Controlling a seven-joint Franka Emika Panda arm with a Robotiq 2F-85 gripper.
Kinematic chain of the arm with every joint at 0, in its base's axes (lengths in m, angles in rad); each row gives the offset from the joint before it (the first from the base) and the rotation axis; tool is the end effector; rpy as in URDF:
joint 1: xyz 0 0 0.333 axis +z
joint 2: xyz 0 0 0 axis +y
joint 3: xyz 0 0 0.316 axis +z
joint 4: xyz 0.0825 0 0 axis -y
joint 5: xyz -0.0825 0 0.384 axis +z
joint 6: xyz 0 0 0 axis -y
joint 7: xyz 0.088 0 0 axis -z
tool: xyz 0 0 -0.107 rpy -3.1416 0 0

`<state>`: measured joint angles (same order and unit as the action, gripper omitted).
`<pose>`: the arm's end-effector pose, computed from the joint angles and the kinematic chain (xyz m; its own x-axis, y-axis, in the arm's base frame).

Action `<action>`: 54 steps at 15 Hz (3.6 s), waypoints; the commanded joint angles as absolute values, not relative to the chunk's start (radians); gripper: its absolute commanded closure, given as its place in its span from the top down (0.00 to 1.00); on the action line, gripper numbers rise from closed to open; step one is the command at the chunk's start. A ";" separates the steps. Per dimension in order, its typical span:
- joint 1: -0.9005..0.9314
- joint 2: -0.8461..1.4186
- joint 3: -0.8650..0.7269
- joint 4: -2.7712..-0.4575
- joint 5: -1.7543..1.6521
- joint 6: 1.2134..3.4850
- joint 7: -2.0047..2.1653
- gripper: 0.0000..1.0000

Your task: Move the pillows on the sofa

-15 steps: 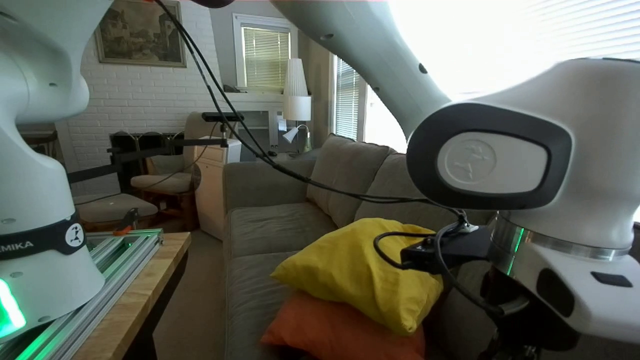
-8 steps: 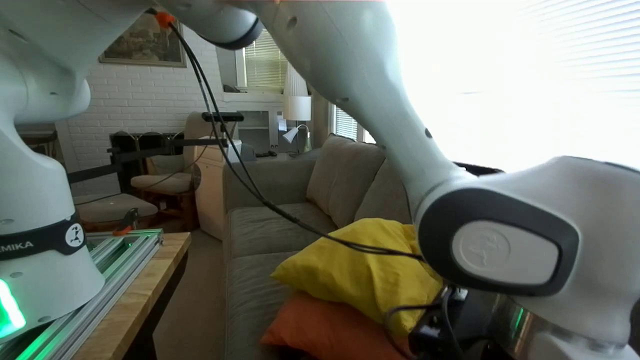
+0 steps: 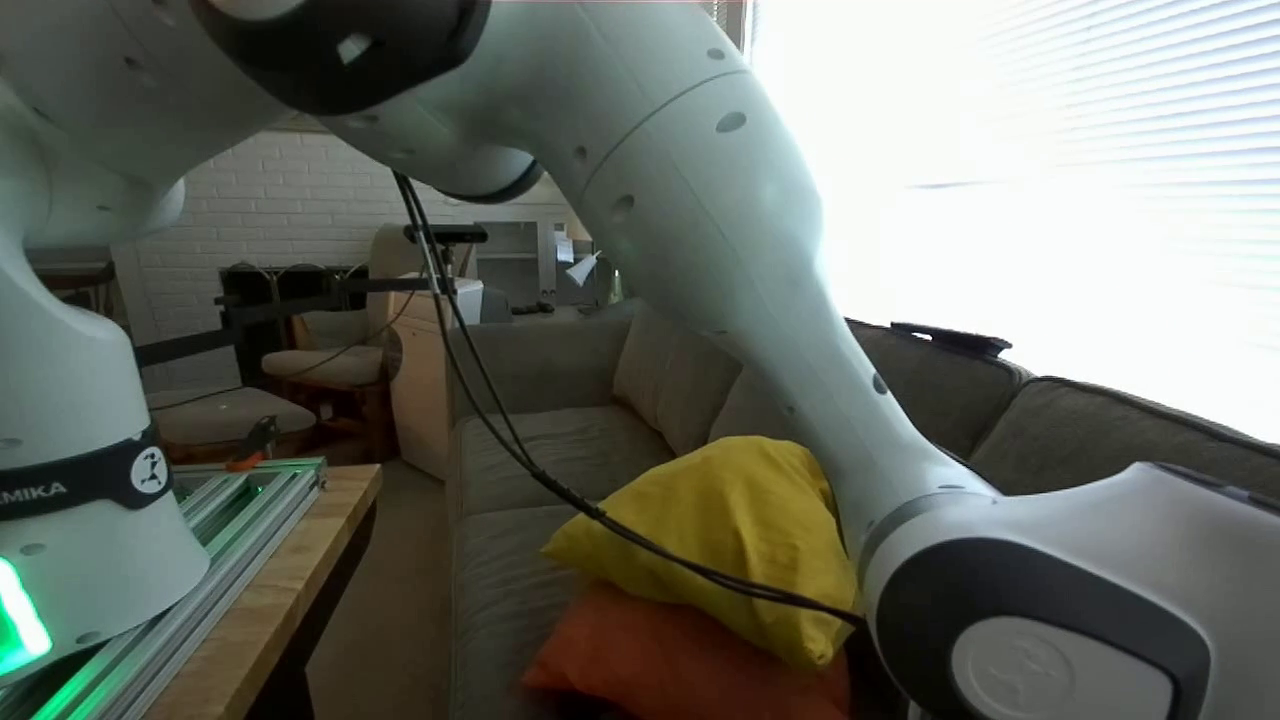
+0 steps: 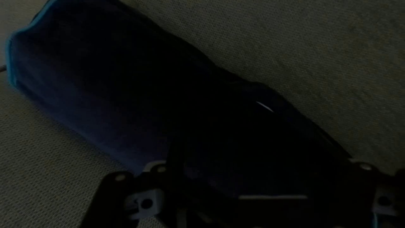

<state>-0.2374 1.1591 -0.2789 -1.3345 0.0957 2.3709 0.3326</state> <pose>0.6296 -0.3137 0.0306 0.7163 -0.6975 -0.0207 -0.6785 -0.7031 0.2127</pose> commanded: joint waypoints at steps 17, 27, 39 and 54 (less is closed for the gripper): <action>-0.386 1.271 -0.177 -1.233 -0.057 2.547 -0.299 1.00; -0.363 1.339 -0.214 -1.173 -0.132 2.539 -0.264 1.00; -0.359 1.411 -0.218 -1.057 -0.102 2.447 -0.112 0.37; -0.343 1.044 -0.186 -1.496 -0.227 2.493 -0.727 0.02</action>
<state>-0.3495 1.1680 -0.1835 -1.3390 -0.1674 2.4482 -0.6179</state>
